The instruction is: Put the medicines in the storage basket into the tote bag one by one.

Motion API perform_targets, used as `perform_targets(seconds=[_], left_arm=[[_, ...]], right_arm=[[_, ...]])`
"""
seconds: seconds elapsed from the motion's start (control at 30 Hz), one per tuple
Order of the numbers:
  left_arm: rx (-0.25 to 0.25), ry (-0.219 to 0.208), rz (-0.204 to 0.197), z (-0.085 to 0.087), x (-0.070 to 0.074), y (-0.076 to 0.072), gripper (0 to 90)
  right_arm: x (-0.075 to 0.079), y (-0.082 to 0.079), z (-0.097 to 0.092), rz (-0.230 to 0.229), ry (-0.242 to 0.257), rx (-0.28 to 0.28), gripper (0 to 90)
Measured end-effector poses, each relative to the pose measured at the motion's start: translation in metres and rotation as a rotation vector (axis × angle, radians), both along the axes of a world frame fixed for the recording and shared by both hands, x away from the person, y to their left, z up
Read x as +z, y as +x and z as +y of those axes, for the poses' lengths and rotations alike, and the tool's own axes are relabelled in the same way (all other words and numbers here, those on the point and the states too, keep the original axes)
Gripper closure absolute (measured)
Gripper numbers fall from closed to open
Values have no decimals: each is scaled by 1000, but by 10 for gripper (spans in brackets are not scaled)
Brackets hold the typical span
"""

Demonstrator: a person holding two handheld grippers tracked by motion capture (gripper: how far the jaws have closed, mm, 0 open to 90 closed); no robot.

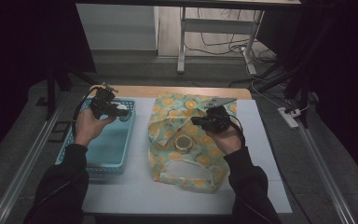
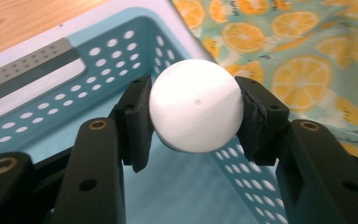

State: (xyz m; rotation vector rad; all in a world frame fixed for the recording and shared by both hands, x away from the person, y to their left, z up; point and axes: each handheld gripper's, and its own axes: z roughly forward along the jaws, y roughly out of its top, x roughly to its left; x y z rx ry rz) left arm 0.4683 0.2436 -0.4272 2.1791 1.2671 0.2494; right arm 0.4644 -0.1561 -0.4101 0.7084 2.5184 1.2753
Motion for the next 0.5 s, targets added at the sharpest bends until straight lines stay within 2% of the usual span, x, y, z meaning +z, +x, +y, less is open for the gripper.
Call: perform_targets(seconds=[0.5], left_arm=[[-95, -21, -21, -24, 16, -27, 504]], right_arm=[[0, 0, 0, -8, 2, -2, 900]])
